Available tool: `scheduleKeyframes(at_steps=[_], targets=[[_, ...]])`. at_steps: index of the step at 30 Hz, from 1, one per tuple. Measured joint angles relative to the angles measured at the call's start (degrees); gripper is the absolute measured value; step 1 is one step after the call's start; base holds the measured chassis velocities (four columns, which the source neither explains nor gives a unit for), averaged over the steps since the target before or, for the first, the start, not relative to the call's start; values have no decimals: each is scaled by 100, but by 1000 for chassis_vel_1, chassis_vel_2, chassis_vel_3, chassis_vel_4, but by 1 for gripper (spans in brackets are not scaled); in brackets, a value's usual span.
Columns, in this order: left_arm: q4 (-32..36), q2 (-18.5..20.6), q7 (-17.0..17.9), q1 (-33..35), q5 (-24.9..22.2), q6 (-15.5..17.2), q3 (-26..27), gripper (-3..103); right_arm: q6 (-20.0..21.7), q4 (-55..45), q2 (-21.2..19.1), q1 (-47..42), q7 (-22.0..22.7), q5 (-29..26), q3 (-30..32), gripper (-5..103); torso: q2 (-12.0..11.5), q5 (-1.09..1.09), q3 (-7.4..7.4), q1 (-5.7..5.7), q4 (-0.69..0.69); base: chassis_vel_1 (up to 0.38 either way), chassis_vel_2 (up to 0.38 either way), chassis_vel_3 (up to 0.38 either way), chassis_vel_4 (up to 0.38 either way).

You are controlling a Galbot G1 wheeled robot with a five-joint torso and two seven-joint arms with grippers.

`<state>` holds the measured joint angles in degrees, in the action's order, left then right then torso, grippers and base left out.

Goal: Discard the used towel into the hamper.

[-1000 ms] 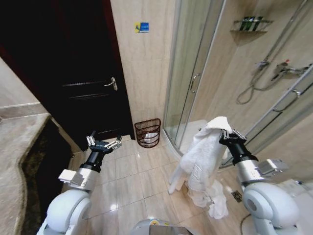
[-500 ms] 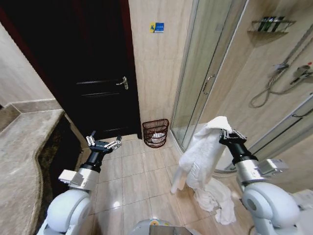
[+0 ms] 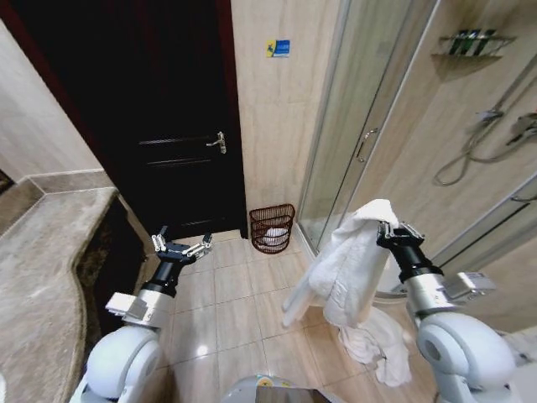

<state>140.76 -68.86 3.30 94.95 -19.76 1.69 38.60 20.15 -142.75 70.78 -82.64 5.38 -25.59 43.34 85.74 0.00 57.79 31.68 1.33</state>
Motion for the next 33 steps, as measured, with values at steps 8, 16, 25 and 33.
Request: scheduleKeyframes(at_steps=[8, 16, 25, 33], targets=[[-38, -26, 17, -6, 40, -71, -51, 100, -38, 147, -52, 92, -55, -24, -36, 3, 0, 0, 0, 0, 1, 21, 28, -26, -32], [-49, -28, 15, -3, 51, -74, -59, 100, -184, 224, -44, 105, -132, -72, -42, 3, 1, 0, 0, -2, 1, -29, 19, 24, -18], [-48, -49, 11, 13, 56, -74, -80, 100, -204, 236, -23, 95, -176, -33, -41, 3, 0, 1, 1, 2, 1, -140, 137, 143, -139], [-3, -61, -169, 33, 44, 7, -83, 100, -228, 242, 30, 30, -322, 37, -7, 3, -3, 0, 2, 7, 0, -163, 163, 169, -150]])
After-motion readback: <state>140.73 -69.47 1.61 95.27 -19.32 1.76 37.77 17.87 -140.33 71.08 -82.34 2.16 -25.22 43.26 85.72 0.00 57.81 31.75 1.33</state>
